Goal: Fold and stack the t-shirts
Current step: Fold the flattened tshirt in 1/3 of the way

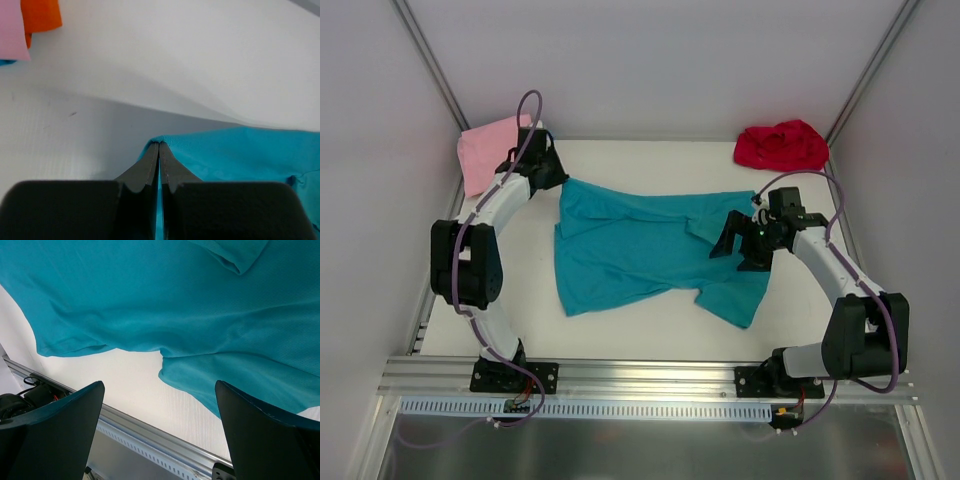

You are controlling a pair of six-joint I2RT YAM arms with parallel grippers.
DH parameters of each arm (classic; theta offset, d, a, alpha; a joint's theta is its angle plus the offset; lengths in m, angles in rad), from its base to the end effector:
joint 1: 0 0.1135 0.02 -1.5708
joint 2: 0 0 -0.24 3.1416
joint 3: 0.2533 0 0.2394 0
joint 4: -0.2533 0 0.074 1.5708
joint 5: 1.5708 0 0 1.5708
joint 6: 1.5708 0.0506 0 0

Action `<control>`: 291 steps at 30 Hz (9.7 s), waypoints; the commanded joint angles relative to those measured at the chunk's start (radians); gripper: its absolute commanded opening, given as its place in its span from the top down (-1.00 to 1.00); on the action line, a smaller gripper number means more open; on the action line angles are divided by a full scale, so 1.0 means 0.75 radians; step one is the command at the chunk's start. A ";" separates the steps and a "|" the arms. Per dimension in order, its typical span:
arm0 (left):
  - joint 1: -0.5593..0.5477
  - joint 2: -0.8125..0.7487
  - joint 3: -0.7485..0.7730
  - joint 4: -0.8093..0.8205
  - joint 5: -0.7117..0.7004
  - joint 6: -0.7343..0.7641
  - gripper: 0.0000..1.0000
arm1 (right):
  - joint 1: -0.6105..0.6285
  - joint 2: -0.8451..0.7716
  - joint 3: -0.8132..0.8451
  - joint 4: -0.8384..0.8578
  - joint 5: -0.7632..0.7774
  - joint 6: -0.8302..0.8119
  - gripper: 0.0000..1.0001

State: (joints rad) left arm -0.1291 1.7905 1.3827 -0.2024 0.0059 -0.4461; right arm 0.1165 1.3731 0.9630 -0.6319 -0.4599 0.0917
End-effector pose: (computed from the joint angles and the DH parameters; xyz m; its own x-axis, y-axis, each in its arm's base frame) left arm 0.4075 -0.0532 0.2395 -0.5703 -0.3610 -0.7379 -0.1247 0.9259 -0.3566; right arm 0.2651 0.0536 0.2084 -0.8839 -0.0208 -0.4673 -0.2467 0.8696 0.4278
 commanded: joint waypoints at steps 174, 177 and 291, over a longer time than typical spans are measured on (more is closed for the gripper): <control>0.090 0.771 0.748 -0.170 0.285 0.137 0.50 | -0.002 -0.002 -0.043 -0.084 0.016 -0.083 -0.99; 0.090 0.775 0.750 -0.164 0.283 0.137 0.75 | -0.002 -0.002 -0.045 -0.086 0.020 -0.085 -0.99; -0.055 0.028 -0.207 -0.100 0.236 0.122 0.81 | 0.006 -0.109 -0.043 -0.068 -0.060 -0.041 -0.99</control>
State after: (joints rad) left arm -0.1692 1.8740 1.2533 -0.2913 0.2684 -0.3519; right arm 0.1177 1.3243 0.9207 -0.6777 -0.4839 0.0517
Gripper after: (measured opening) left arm 0.079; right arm 0.993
